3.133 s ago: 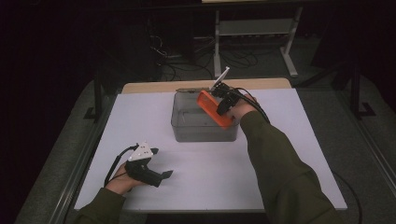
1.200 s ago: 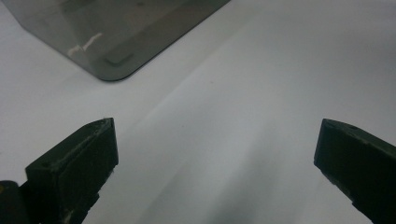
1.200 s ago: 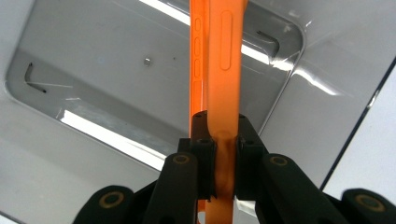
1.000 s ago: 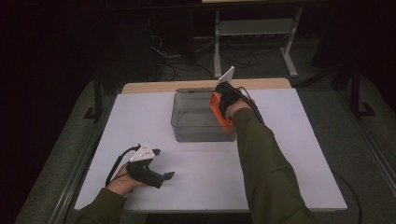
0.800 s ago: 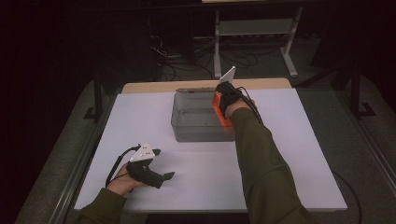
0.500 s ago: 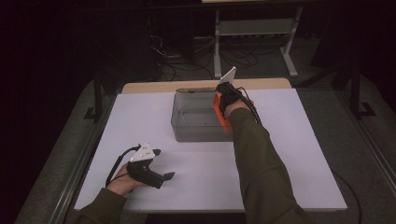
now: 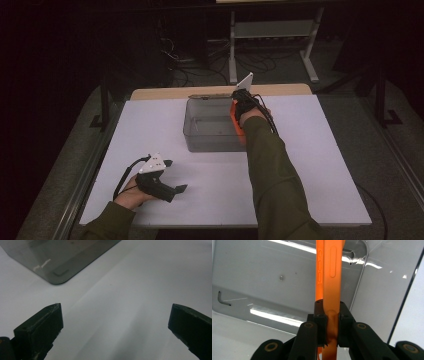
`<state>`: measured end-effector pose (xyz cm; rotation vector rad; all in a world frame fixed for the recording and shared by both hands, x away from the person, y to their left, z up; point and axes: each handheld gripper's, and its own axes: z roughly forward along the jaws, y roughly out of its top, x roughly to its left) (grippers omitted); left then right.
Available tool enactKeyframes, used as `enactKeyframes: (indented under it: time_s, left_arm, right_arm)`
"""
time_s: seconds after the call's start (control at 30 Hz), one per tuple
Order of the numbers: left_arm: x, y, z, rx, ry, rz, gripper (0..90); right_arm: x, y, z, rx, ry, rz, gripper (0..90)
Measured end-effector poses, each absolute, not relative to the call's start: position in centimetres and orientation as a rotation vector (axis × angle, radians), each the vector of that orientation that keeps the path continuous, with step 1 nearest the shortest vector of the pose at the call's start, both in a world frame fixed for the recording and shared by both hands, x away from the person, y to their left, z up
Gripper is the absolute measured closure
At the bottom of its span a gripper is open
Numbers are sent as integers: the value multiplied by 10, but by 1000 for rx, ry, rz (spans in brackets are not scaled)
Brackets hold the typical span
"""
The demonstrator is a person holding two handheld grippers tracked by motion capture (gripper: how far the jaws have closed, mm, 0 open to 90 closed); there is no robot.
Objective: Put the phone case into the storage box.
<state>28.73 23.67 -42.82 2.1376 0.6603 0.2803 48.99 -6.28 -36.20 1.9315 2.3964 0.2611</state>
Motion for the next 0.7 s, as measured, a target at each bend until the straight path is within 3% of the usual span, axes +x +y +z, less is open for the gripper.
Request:
enactKeyframes:
  time_s: [0.7]
  left_arm:
    - [287, 236, -429, 2145, 652, 275, 0]
  right_arm:
    - [490, -63, -367, 1957, 2376, 249, 791]
